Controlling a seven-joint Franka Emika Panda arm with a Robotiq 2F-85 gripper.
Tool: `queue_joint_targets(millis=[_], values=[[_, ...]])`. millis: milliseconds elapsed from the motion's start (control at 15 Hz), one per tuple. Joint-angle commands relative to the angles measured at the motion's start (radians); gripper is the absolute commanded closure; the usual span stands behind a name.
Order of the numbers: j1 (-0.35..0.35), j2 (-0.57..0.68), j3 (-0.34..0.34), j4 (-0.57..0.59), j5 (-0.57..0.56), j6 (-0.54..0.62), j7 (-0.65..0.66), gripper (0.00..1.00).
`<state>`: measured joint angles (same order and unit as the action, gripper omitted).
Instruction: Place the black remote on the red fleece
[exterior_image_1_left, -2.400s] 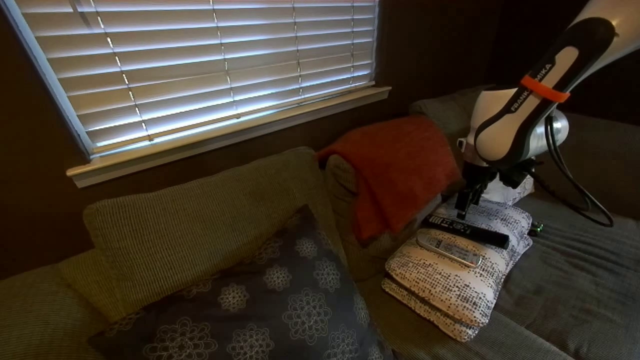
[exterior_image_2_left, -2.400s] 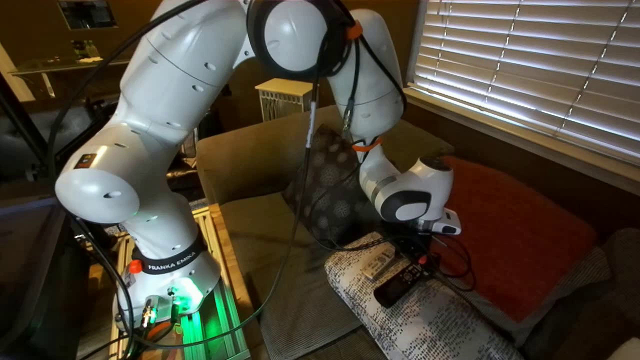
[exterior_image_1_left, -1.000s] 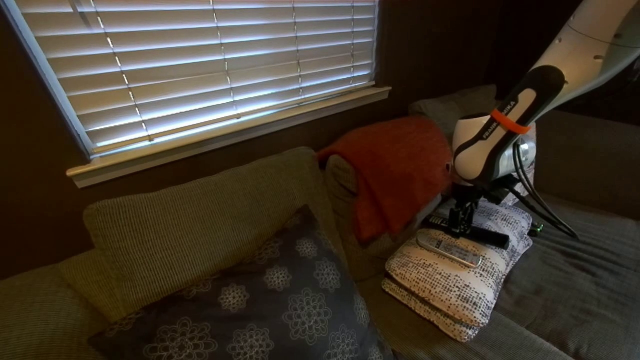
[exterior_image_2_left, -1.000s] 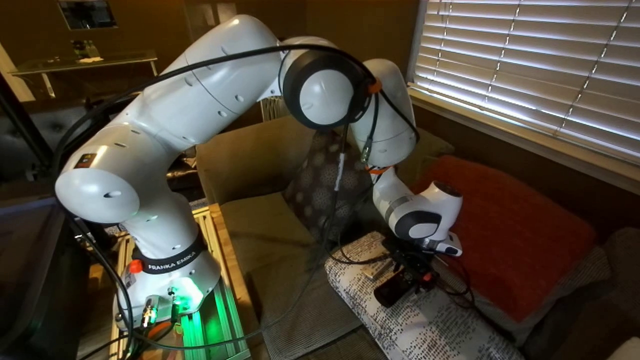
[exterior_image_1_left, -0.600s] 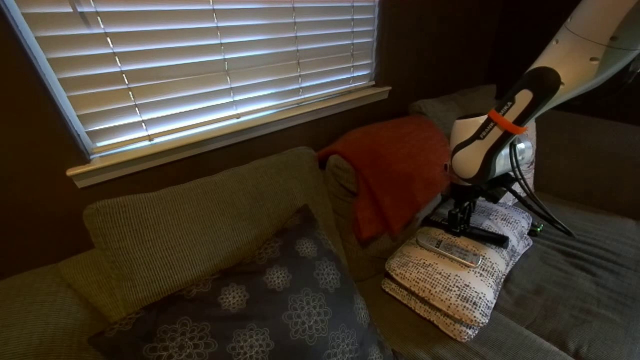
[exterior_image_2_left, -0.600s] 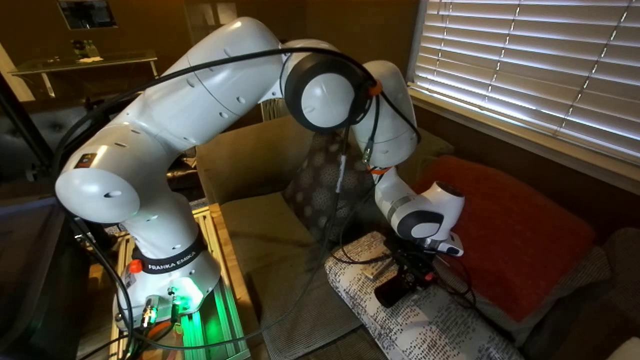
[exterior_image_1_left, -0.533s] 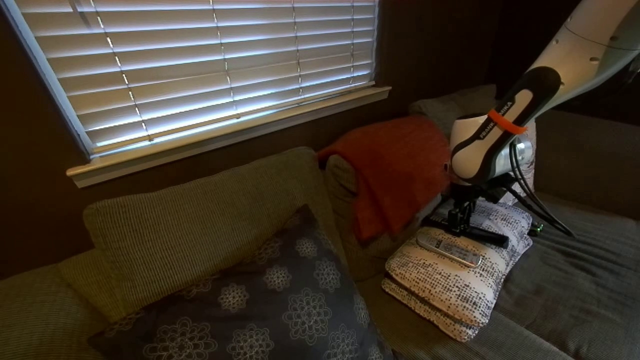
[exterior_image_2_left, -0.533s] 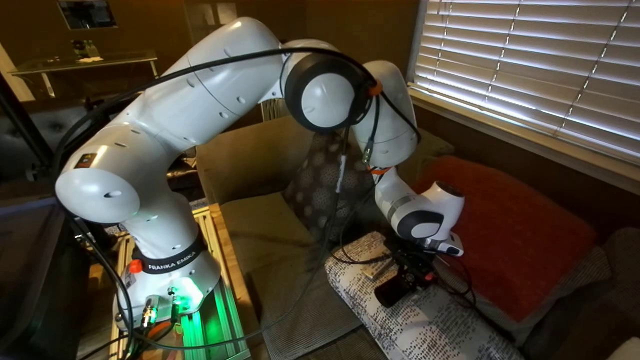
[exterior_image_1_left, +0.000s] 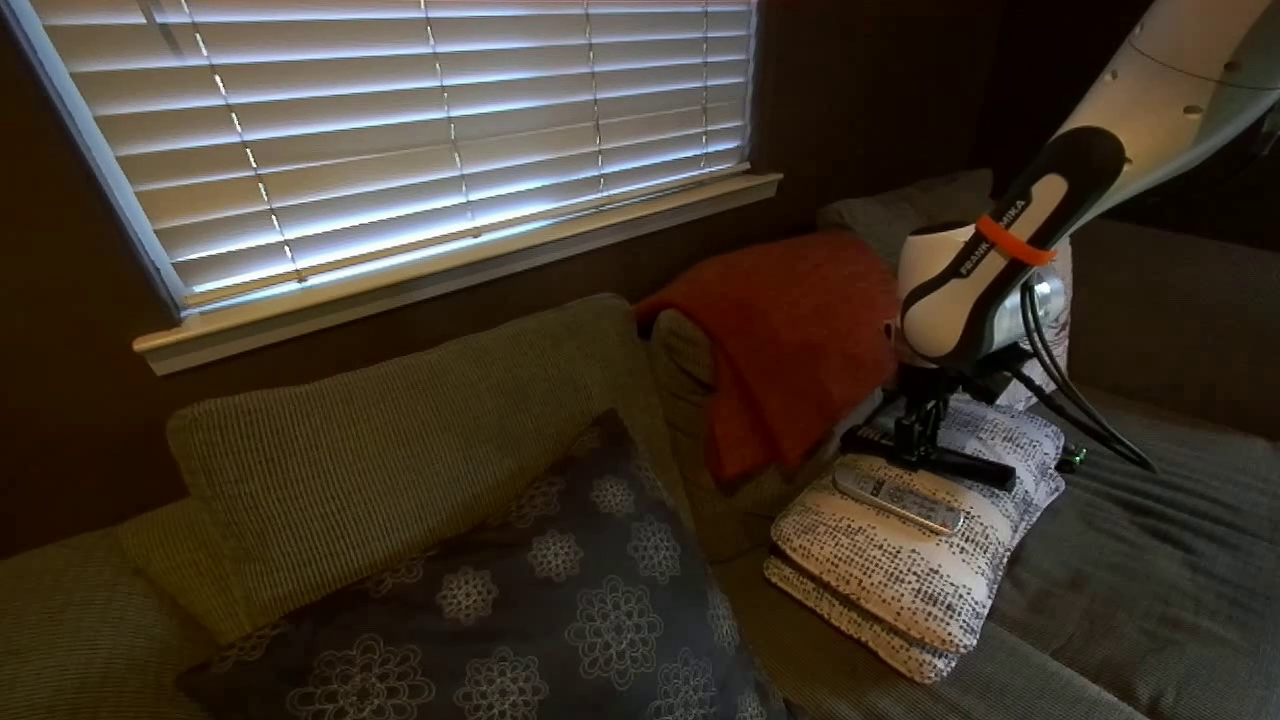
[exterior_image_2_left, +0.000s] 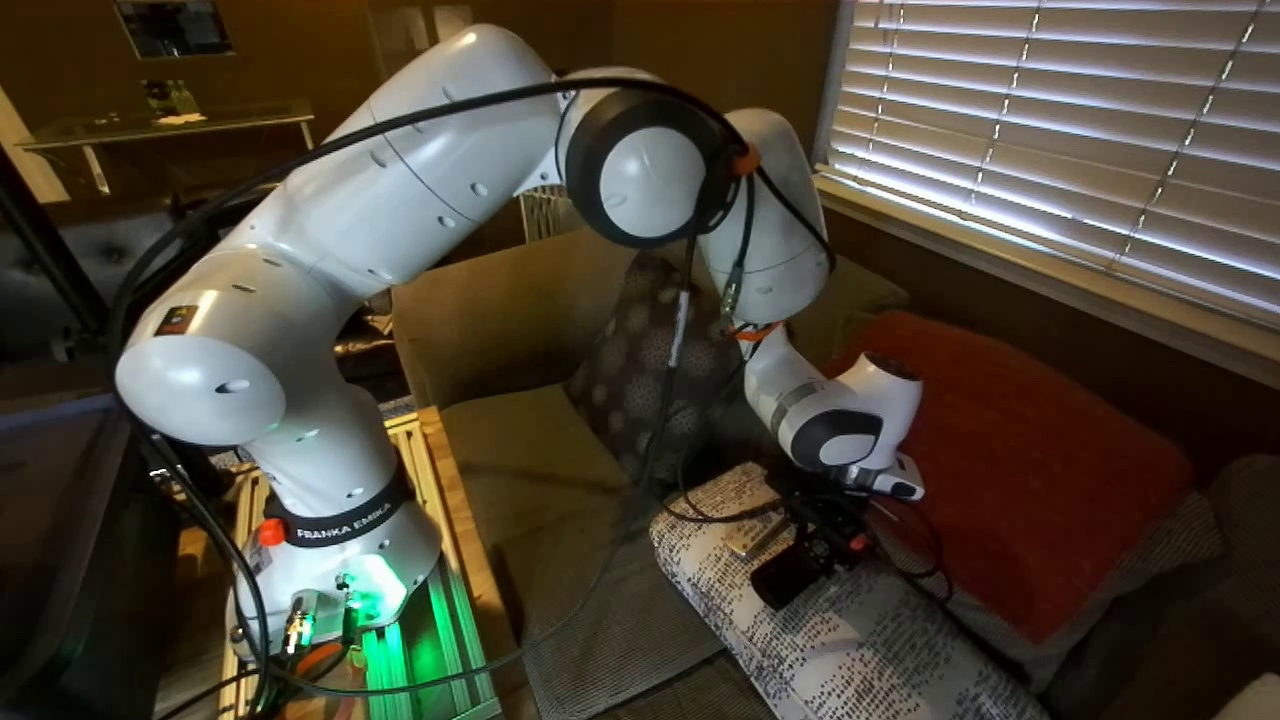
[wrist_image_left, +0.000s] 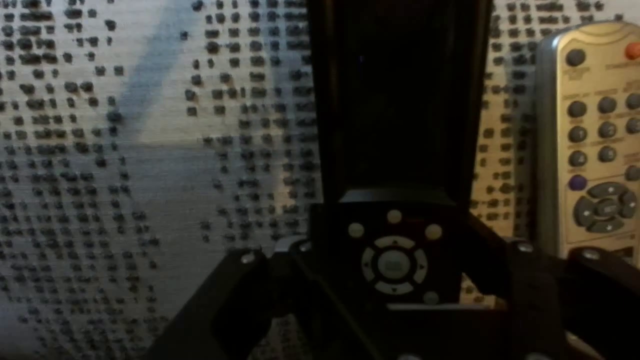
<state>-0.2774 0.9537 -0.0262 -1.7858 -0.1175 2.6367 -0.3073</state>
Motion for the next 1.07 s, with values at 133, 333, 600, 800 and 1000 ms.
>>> queue_joint_targets(millis=[133, 333, 600, 800, 1000], values=[[0.074, -0.19, -0.066, -0.2, -0.062, 0.056, 0.013, 0.63], [0.115, -0.299, -0.101, -0.292, -0.104, 0.065, 0.018, 0.63], [0.174, -0.45, -0.153, -0.403, -0.183, 0.068, 0.039, 0.63], [0.211, -0.571, -0.184, -0.483, -0.248, 0.08, 0.068, 0.63], [0.228, -0.682, -0.187, -0.527, -0.292, 0.061, 0.087, 0.63]])
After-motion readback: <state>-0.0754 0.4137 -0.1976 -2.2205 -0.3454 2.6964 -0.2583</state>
